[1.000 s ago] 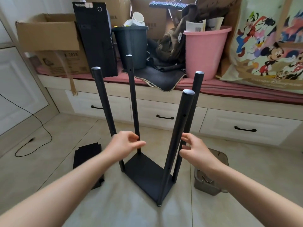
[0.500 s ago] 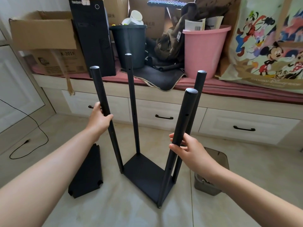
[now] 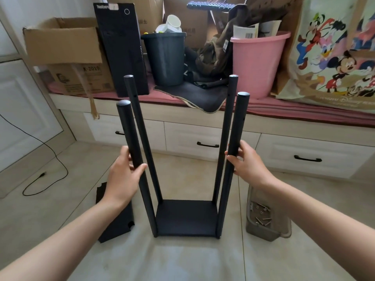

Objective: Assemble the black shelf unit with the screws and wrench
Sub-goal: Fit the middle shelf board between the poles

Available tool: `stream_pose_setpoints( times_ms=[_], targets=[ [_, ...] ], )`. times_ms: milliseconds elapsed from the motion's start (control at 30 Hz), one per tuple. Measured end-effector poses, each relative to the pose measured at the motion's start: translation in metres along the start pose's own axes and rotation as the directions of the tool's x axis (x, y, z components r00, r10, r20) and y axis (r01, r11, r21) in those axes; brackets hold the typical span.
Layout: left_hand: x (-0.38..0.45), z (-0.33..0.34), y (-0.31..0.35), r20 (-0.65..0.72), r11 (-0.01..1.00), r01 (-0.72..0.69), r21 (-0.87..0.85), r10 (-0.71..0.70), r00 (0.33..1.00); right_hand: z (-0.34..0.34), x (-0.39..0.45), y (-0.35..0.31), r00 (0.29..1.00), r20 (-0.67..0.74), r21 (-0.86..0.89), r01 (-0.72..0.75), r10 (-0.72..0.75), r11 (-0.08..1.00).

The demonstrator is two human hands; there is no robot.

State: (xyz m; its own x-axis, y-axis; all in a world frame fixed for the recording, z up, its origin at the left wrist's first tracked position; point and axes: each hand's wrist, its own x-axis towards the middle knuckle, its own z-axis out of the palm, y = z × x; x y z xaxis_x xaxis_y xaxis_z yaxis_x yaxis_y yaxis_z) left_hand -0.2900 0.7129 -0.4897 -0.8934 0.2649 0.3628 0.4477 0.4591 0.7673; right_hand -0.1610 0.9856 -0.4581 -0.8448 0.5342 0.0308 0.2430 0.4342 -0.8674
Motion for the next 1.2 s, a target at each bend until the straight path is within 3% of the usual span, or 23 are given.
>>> stream_pose_setpoints(
  times_ms=[600, 933, 1033, 1200],
  targets=[
    [0.032, 0.02, 0.005, -0.08, 0.999, 0.036, 0.033, -0.033, 0.996, 0.008, 0.017, 0.017, 0.978, -0.162, 0.023, 0.135, -0.13, 0.991],
    [0.03, 0.012, -0.006, 0.007, 1.0, 0.014, 0.008, -0.014, 1.0, 0.017, 0.035, 0.025, 0.955, -0.244, -0.016, 0.171, -0.17, 0.985],
    [0.032, 0.008, -0.01, 0.037, 1.0, 0.015, -0.02, -0.015, 0.999, 0.021, 0.034, 0.028, 0.968, -0.226, -0.091, 0.093, -0.112, 0.991],
    [0.032, 0.004, -0.015, 0.08, 0.998, 0.013, -0.055, -0.008, 0.997, 0.023, 0.023, 0.025, 0.975, -0.095, -0.26, -0.221, 0.203, 0.94]
  ],
)
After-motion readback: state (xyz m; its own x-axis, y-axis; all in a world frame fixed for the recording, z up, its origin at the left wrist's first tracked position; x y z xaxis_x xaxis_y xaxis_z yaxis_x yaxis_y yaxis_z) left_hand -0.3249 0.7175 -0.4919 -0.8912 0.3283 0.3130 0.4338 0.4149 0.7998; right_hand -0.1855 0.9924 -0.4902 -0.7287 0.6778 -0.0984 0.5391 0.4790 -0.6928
